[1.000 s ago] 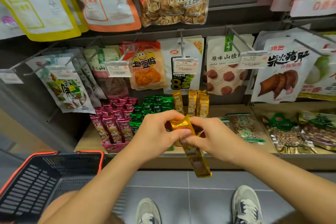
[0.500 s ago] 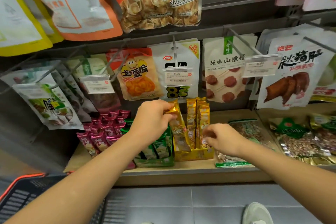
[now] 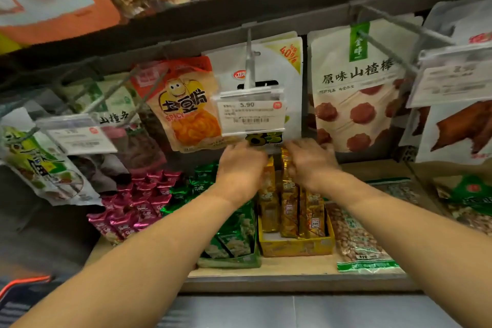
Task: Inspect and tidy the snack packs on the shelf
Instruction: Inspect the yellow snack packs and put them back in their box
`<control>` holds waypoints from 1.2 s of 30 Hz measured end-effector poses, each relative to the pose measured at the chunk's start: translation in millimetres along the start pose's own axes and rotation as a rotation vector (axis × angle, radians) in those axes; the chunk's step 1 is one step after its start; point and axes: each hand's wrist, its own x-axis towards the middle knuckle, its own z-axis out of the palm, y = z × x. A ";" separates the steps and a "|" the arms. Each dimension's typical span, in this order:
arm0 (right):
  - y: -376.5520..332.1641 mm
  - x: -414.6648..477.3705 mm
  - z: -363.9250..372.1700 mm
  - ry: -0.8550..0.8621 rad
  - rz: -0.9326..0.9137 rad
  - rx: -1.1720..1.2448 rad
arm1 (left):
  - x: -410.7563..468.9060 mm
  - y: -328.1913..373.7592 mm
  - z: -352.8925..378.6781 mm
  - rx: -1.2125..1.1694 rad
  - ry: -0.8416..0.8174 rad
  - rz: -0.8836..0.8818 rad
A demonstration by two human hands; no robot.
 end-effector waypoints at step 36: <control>-44.1 -167.9 -166.5 -0.218 -0.170 0.765 | -153.8 18.1 -107.8 -1.200 -0.248 0.073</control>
